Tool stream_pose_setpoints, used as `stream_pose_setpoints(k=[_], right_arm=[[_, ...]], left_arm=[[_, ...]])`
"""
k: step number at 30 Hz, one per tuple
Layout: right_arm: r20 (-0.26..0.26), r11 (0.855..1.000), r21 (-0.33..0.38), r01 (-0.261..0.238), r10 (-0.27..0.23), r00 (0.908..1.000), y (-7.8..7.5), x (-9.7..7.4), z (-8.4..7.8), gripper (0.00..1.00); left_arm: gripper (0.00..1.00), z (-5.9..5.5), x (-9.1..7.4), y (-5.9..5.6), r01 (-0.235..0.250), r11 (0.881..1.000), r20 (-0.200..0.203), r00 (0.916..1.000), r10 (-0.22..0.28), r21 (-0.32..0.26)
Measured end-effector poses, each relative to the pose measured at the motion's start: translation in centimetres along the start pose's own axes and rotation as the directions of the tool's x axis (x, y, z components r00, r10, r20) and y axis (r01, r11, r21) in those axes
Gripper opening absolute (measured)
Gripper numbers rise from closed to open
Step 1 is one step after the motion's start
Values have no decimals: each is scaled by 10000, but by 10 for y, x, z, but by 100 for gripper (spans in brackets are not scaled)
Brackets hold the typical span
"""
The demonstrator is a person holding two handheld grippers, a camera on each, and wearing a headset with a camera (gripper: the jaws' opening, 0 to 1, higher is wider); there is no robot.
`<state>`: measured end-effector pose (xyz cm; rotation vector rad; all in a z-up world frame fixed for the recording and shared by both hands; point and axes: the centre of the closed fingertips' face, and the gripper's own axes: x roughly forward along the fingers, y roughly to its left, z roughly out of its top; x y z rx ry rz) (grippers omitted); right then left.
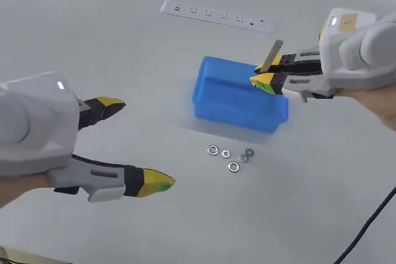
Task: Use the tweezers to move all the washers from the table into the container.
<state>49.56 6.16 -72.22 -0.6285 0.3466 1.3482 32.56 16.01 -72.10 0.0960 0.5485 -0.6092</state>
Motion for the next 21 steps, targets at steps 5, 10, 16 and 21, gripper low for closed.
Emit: stream_pose_setpoints(k=[5,10,16,21], right_arm=[[-106,9995,309,37,-34,9999,-5,9,-9,10],[-227,9986,518,-58,70,9997,-5,22,-19,10],[-353,9967,790,-187,215,9991,3,36,-31,10],[-424,9964,805,-263,298,9987,7,37,-33,10]], left_arm=[[95,-2,-2,10,-394,9990,78,9992,396,-226],[95,-3,-1,15,-505,9984,-17,9987,505,-266],[95,0,1,14,-515,9981,73,9986,518,-341],[95,-1,2,12,-514,9986,-32,9987,514,-152]])
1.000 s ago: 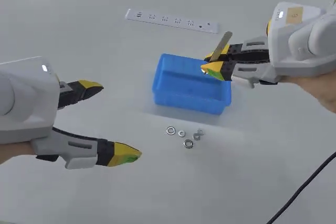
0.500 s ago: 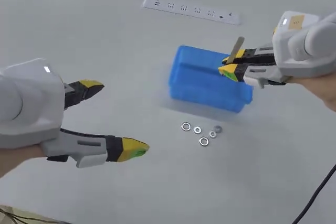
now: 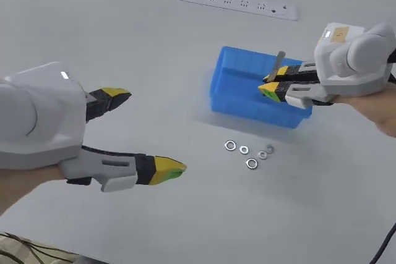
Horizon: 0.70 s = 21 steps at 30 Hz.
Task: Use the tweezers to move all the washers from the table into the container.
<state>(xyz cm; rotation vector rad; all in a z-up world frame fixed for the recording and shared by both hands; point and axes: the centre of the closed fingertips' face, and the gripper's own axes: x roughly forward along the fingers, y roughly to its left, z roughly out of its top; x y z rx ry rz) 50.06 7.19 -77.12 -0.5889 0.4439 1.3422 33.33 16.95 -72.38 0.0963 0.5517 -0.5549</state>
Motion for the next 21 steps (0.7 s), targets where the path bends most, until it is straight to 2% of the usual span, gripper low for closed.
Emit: stream_pose_setpoints(k=[5,12,21], right_arm=[[-108,10000,2,-9,9,9999,-1,2,-6,10],[-104,10000,51,2,-1,9999,1,1,-6,10],[-35,10000,-15,66,-66,10000,0,-1,-2,10]], left_arm=[[95,-4,2,-3,90,9999,-124,9999,-91,-56],[94,-5,3,-10,420,9991,-242,9988,-419,31],[94,-6,3,-16,565,9984,-355,9978,-561,104]])
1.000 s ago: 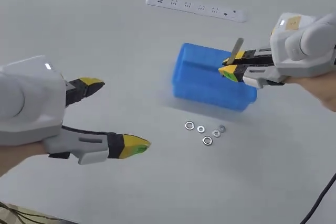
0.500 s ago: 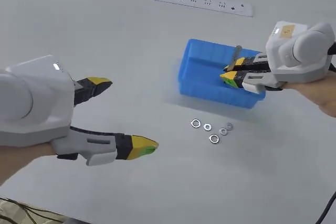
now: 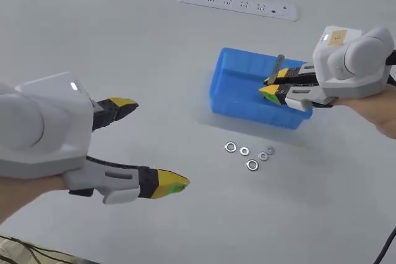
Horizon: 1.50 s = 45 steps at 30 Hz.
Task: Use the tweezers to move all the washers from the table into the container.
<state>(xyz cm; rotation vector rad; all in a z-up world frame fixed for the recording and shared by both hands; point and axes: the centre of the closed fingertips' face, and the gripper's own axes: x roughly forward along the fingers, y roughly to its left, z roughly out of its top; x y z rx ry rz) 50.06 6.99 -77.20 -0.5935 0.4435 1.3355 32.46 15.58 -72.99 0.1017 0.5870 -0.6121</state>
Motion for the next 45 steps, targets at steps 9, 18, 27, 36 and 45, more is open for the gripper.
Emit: stream_pose_setpoints(k=[9,18,27,36,45], right_arm=[[132,9999,-115,39,-38,9999,0,-9,9,10],[241,9994,-333,-77,85,9997,5,-15,18,10],[192,9984,-524,-231,242,9995,9,-14,21,10],[236,9966,-730,-392,410,9989,17,-18,26,10],[41,9939,-908,-626,633,9980,27,-21,24,10]], left_arm=[[95,5,4,-11,330,9992,-48,9994,-329,245],[88,50,17,0,452,9892,734,9957,-558,1395],[81,109,57,-2,1357,9442,1123,9779,-1762,3002],[58,142,96,-16,2413,8762,893,9486,-3038,4171],[33,137,120,-19,2965,8245,322,9344,-3548,4819]])
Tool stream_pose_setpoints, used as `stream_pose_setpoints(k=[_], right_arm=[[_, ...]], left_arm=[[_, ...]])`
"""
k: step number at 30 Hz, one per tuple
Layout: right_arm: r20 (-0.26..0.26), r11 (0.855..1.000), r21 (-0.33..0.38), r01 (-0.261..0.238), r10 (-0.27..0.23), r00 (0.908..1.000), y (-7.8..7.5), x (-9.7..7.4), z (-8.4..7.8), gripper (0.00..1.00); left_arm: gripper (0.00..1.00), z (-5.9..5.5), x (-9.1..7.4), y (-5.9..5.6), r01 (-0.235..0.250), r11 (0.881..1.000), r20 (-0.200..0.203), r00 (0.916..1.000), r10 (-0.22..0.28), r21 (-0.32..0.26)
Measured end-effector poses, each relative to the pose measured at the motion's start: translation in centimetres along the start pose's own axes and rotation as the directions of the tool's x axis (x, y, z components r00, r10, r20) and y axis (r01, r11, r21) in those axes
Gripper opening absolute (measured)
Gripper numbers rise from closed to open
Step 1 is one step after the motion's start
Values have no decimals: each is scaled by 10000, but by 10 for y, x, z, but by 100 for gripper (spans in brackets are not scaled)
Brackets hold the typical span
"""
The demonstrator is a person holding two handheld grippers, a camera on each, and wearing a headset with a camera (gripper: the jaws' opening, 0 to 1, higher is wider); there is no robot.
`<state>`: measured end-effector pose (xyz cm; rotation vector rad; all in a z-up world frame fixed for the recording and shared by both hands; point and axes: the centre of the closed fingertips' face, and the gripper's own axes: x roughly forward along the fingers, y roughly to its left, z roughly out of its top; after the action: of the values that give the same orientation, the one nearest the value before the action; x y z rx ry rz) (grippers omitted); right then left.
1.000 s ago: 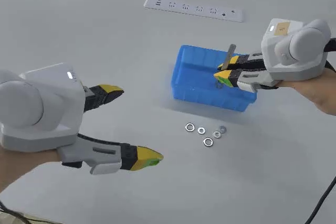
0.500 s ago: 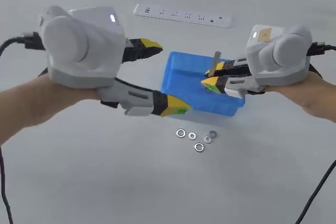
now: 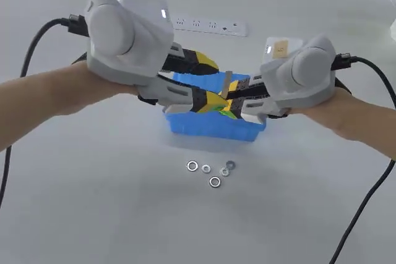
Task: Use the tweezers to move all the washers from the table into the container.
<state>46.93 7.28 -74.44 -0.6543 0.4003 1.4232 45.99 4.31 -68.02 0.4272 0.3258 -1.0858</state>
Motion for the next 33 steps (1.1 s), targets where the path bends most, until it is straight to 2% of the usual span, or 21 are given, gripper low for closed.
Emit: stream_pose_setpoints(k=[6,11,15,20,25,33], right_arm=[[-53,9999,-86,-119,118,9999,3,1,0,10],[-99,9997,-173,-177,175,9998,5,1,0,10],[-111,9997,-174,-194,192,9998,5,2,0,10],[-128,9995,-231,-225,222,9997,5,2,1,10],[-173,9991,-320,-272,267,9995,6,2,0,11],[-207,9987,-478,-196,186,9996,5,0,1,12]], left_arm=[[23,2,7,-5,527,9985,-71,9986,-526,173],[13,5,5,-4,625,9977,-13,9980,-625,258],[9,7,1,-1,690,9972,-26,9976,-690,288],[7,8,0,-2,803,9953,-115,9967,-798,538],[6,8,0,-5,942,9942,-184,9955,-933,527],[5,11,0,-9,996,9857,-410,9946,-949,1356]])
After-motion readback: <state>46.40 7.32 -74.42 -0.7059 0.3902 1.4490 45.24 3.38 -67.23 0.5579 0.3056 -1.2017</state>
